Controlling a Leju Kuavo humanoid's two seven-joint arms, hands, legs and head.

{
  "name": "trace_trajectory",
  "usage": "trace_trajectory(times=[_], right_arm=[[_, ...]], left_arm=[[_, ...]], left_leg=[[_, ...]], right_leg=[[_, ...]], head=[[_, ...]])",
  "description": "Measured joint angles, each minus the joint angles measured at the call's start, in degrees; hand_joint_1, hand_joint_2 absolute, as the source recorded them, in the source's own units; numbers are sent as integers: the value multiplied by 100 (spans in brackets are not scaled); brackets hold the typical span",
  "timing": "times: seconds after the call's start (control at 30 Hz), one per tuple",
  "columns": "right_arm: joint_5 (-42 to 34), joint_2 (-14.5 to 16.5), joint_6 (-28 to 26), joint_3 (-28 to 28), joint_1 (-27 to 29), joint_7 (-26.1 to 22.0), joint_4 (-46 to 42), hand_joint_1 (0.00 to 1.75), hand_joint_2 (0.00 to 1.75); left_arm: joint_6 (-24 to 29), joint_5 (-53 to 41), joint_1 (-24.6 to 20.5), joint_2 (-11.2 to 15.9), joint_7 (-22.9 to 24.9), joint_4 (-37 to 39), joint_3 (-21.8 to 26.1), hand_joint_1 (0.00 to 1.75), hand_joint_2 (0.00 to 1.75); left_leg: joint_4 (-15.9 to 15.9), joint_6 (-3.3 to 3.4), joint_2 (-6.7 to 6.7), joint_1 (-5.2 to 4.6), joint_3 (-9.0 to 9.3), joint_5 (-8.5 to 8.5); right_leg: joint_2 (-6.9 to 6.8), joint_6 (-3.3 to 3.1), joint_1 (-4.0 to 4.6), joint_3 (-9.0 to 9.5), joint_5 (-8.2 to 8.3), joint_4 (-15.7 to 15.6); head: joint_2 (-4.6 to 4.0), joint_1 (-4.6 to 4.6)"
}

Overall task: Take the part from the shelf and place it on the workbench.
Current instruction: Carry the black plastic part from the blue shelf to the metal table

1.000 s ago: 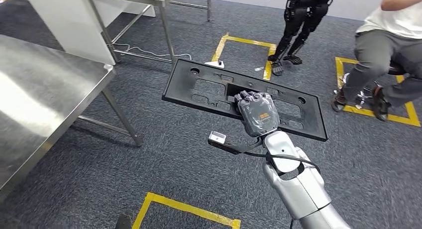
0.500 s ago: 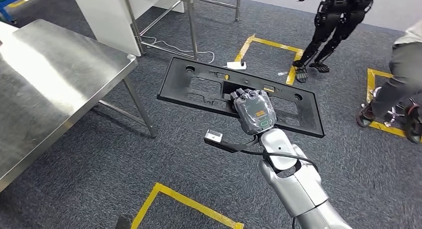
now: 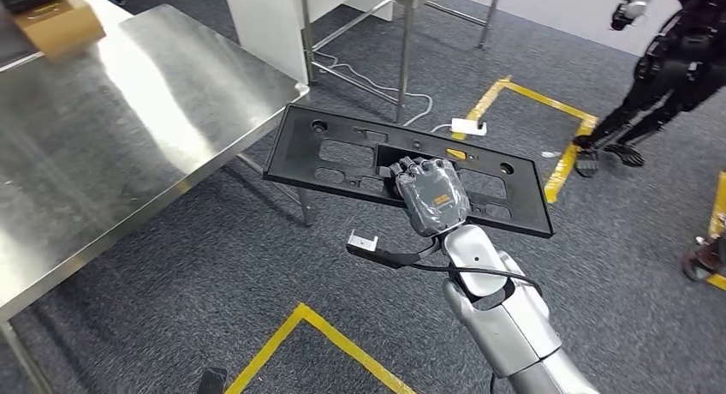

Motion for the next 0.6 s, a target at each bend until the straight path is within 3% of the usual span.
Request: trace_trajectory(times=[0.07, 0.13, 0.17, 0.23, 0.3, 0.37, 0.4, 0.43, 0.5, 0.53, 0.6], right_arm=[[-27, 19, 27, 22, -29, -15, 28, 173, 175], [-57, 65, 54, 39, -61, -28, 71, 173, 175], [-69, 96, 62, 43, -86, -35, 92, 173, 175], [-81, 159, 68, 48, -144, -50, 128, 173, 175], [-87, 186, 72, 53, -181, -62, 167, 173, 175], [-88, 193, 76, 60, -190, -65, 216, 173, 175], [-89, 202, 78, 64, -190, -62, 238, 173, 175], [-85, 213, 74, 69, -195, -52, 256, 173, 175], [-39, 228, 59, 75, -214, -3, 276, 173, 175], [2, 227, 46, 77, -232, 37, 285, 173, 175], [64, 221, 26, 75, -268, 105, 305, 173, 175]], left_arm=[[9, 9, 6, -1, -5, 0, 21, 0, 0], [20, 20, 30, 1, -10, 0, 43, 0, 0], [23, 26, 44, 2, -10, 0, 51, 0, 0], [29, 34, 51, -1, -10, 0, 66, 0, 0], [30, 34, 36, -7, -10, 0, 74, 0, 0], [27, 21, 33, -7, -7, 0, 76, 0, 0], [25, 15, 35, -7, -3, 0, 77, 0, 0], [24, 9, 35, -4, 1, 0, 79, 0, 0], [24, 1, 26, 3, 7, 0, 86, 0, 0], [25, -5, 16, 4, 8, 0, 90, 0, 0], [25, -18, 5, 2, 15, 0, 96, 0, 0]], left_leg=[[36, -78, -114, -8, -54, -1], [35, -142, -204, 6, -100, 23], [57, -167, -166, 12, -124, 9], [347, -212, 105, 12, -272, -167], [1034, -250, 417, 16, -611, -505], [1589, -264, 511, 24, -906, -676], [1599, -259, 530, 24, -917, -620], [1351, -241, 567, 20, -789, -460], [588, -180, 758, -20, -366, -139], [292, -149, 844, -49, -205, -53], [117, -107, 871, -102, -127, -61]], right_leg=[[141, -17, -21, 164, 136, -368], [46, -101, -8, 163, 159, -381], [-5, -134, -10, 166, 171, -390], [-123, -225, -18, 183, 182, -412], [-263, -297, 19, 197, 165, -414], [-420, -327, 54, 203, 146, -412], [-493, -339, 65, 208, 136, -412], [-563, -343, 75, 219, 124, -412], [-686, -330, 107, 249, 92, -413], [-741, -311, 129, 260, 74, -414], [-840, -264, 159, 276, 49, -426]], head=[[0, -1], [0, -6], [0, -8], [0, -59], [0, -111], [0, -115], [0, -115], [0, -116], [0, -116], [0, -110], [0, -102]])
